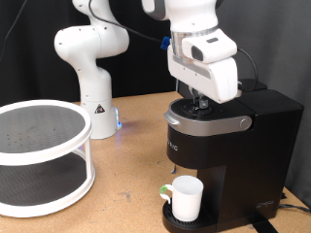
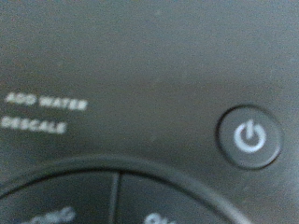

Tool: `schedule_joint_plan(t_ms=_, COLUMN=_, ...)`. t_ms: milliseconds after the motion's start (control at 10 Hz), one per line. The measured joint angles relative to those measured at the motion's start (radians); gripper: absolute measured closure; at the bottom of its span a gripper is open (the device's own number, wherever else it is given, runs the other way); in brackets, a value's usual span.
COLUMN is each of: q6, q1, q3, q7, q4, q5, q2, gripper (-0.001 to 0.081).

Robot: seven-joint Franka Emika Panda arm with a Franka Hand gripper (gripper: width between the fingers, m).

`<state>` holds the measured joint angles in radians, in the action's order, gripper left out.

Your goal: Make a cup of coffee with the keurig machine

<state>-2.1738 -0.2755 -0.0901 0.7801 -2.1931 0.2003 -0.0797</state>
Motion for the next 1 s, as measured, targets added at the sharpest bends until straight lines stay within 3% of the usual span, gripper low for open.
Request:
schedule_joint_plan(t_ms=500, q6=0.151, q1=0.022, q3=-0.016, q7=-0.028, q4=0.079, q5=0.021, q2=0.047, gripper=0.0805)
schedule_joint_plan(t_ms=1000, q6=0.332, q1=0.06, q3=-0.042, q7=-0.025, q4=0.197, q5=0.118, q2=0.134, gripper=0.0805)
